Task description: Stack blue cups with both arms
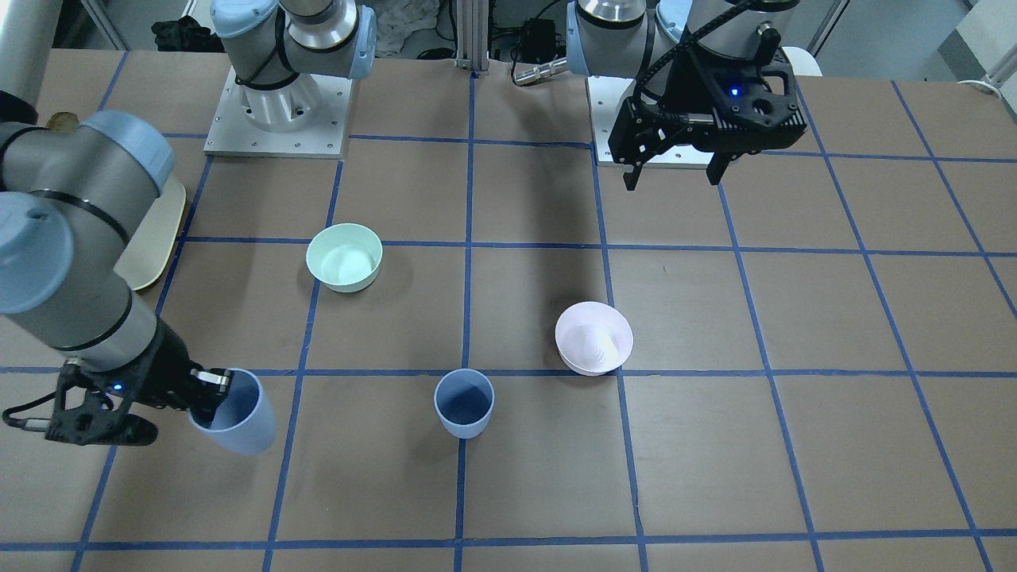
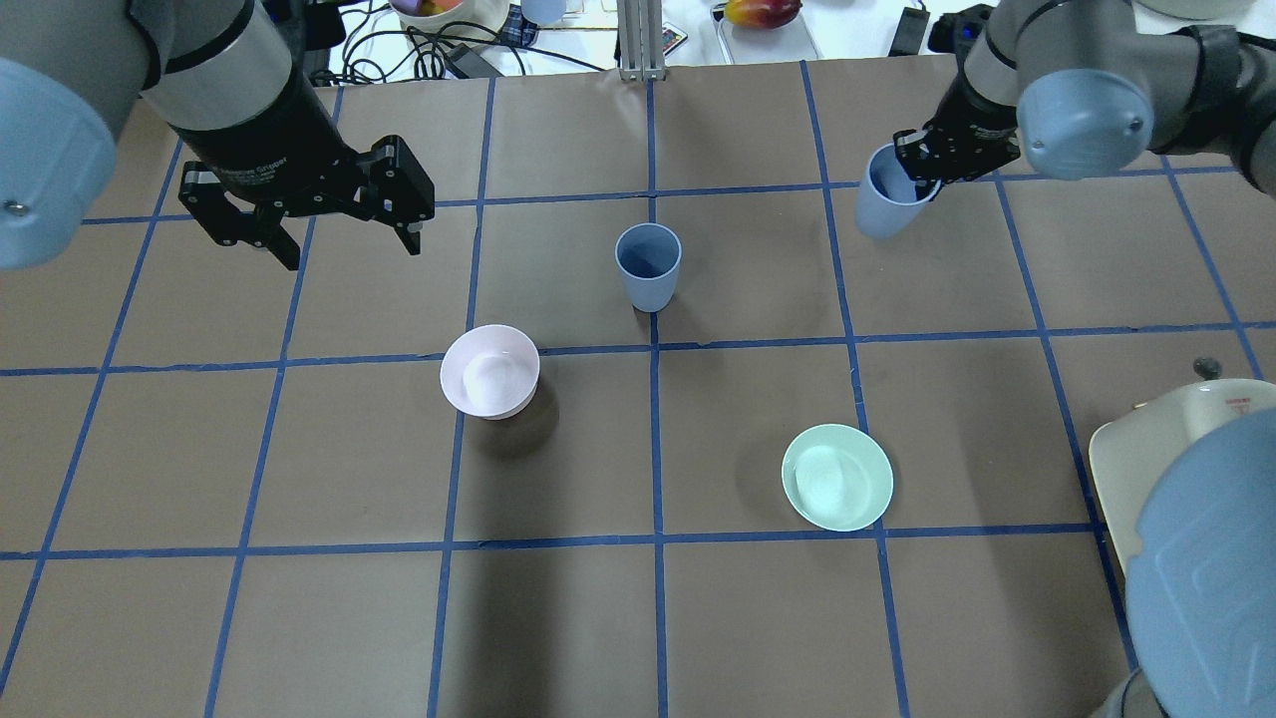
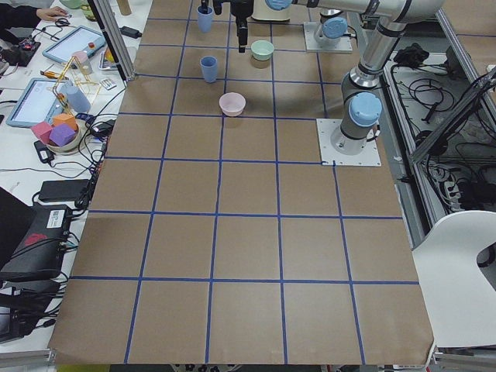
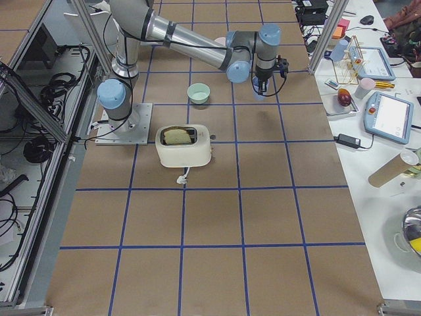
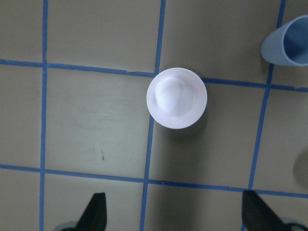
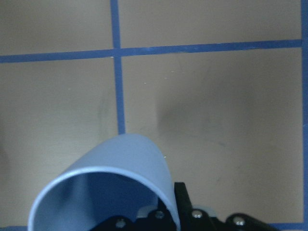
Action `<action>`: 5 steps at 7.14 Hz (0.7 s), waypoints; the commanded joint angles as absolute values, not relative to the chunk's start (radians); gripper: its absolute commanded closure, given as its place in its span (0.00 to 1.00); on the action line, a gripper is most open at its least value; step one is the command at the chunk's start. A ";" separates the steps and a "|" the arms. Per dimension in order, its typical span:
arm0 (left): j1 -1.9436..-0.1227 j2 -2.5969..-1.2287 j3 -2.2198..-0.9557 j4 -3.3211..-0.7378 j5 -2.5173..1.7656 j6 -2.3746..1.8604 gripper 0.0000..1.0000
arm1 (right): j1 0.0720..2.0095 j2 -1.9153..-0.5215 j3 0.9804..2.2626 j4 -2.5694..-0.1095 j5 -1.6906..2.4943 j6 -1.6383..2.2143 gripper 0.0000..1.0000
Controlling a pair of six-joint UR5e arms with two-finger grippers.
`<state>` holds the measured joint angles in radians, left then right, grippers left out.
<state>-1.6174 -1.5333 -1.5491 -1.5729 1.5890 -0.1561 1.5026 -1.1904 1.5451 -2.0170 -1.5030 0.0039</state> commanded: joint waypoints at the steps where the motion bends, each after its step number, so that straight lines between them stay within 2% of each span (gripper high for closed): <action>1: -1.550 -1.533 -1.533 -1.551 1.582 -0.146 0.00 | 1.697 -1.216 1.510 -1.984 -1.502 0.292 1.00; 3: -1.529 -1.528 -1.525 -1.552 1.582 -0.146 0.00 | 1.808 -1.209 1.424 -1.869 -1.496 0.460 1.00; 5: -1.532 -1.526 -1.529 -1.551 1.585 -0.146 0.00 | 1.815 -1.198 1.399 -1.827 -1.450 0.463 1.00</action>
<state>-1.5329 -1.5274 -1.5275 -1.5519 1.5839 -0.1458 1.8024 -1.2061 1.4151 -1.8510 -1.4788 0.4495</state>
